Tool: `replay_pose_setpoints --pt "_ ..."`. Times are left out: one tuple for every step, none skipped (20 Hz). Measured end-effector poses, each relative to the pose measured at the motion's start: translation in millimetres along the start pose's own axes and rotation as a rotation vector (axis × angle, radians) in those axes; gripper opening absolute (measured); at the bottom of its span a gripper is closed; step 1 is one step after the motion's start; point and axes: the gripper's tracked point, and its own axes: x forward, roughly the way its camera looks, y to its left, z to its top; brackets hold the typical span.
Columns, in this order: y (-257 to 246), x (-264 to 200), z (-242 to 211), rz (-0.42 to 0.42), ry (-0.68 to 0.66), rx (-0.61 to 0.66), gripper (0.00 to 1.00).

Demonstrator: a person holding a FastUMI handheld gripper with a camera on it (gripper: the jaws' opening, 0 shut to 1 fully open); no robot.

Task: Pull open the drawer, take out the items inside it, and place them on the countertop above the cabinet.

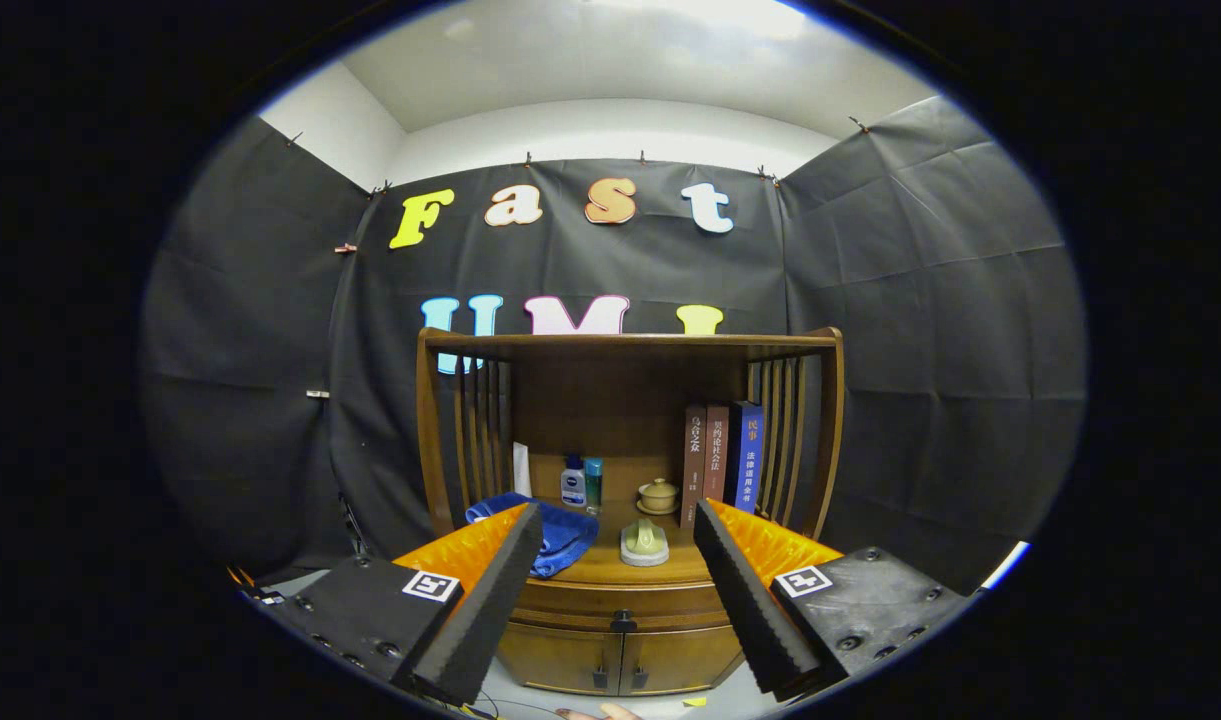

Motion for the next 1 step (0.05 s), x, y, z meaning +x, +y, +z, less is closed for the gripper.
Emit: replay_pose_setpoints --pt "-1.2 -0.5 -0.5 -0.002 0.002 -0.002 0.99"
